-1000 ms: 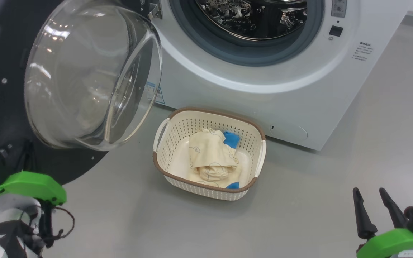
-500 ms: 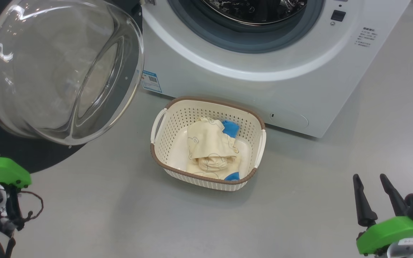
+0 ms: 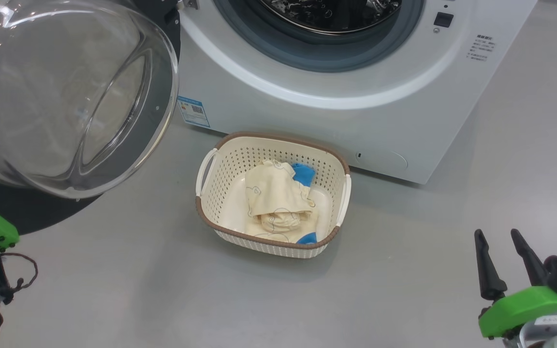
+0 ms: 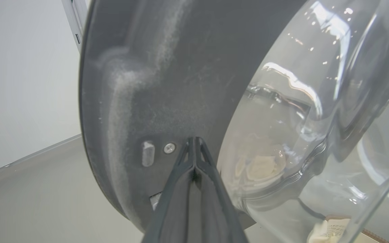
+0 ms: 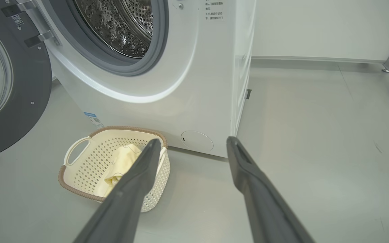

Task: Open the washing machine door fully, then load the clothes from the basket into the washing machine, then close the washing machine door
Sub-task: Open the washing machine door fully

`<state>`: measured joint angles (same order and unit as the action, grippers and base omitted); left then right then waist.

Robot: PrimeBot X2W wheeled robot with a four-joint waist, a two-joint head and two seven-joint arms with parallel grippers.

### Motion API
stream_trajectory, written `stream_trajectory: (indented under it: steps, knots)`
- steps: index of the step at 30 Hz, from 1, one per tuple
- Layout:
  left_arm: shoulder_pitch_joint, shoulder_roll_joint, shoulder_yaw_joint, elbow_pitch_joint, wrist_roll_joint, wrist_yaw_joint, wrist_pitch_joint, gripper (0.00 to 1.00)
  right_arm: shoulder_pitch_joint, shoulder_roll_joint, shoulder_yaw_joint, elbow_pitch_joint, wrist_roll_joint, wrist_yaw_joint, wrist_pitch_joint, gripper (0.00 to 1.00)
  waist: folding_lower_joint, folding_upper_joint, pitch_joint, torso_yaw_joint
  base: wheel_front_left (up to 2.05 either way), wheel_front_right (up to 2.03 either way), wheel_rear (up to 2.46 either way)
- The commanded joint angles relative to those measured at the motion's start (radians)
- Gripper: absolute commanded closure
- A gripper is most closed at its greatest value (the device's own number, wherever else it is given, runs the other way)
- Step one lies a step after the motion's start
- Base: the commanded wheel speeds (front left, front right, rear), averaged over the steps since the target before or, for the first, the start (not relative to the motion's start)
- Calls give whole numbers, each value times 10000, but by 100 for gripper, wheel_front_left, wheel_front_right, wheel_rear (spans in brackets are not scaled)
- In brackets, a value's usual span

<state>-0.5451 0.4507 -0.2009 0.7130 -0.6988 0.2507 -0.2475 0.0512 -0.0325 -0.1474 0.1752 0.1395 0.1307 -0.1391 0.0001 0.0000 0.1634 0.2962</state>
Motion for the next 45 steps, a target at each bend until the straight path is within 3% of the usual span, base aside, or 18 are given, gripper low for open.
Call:
stream_trajectory:
  steps: [1, 9, 20, 21, 25, 26, 27, 28, 29, 36, 45]
  knots:
    - [-453, 568, 550, -189, 140, 991, -140, 100, -329, -177, 213, -253, -43, 0, -78, 0, -1, 0, -29, -28, 0, 0, 0]
    - [324, 103, 1045, -1000, 551, 970, -142, 100, -262, -177, 128, -182, -37, 0, -124, 0, -1, 0, -243, -142, 0, 0, 0]
    - [2325, -553, 1080, -3522, 1433, 872, -142, 100, -104, -177, -28, -194, -70, 0, -162, 0, -1, 0, -774, -487, 0, 0, 0]
    - [2508, -603, 1046, -3787, 1514, 912, -142, 96, -78, -177, -54, -197, -69, 0, -162, 0, -1, 0, -802, -516, 0, 0, 0]
    - [3199, -782, 688, -4754, 1789, 938, -142, 58, -6, -177, -82, -219, -100, 0, -157, 0, -1, 0, -956, -672, 0, 0, 0]
    - [3383, -842, 548, -4979, 1864, 947, -143, 32, 8, -177, -81, -233, -115, 0, -159, 0, -1, 0, -988, -716, 0, 0, 0]
    - [3383, -842, 548, -4979, 1864, 947, -143, 32, 8, -177, -81, -233, -115, 0, -159, 0, -1, 0, -988, -716, 0, 0, 0]
    - [3558, -930, 379, -5222, 1953, 940, -143, 11, 33, -177, -100, -247, -129, 0, -161, 0, -1, 0, -1024, -753, 0, 0, 0]
    - [3729, -1028, 190, -5437, 2026, 910, -143, 0, 57, -177, -110, -262, -136, 0, -158, 0, -1, 0, -1051, -804, 0, 0, 0]
    - [4309, -1676, -1021, -6151, 2462, 512, -143, 0, 122, -177, -106, -472, -230, 0, -77, 0, -1, 0, -1154, -1326, 0, 0, 0]
    - [4215, -2068, -1328, -5708, 2716, -24, -143, 0, 212, -177, 203, -637, -315, 0, 8, 0, -1, 0, -1434, -2196, 0, 0, 0]
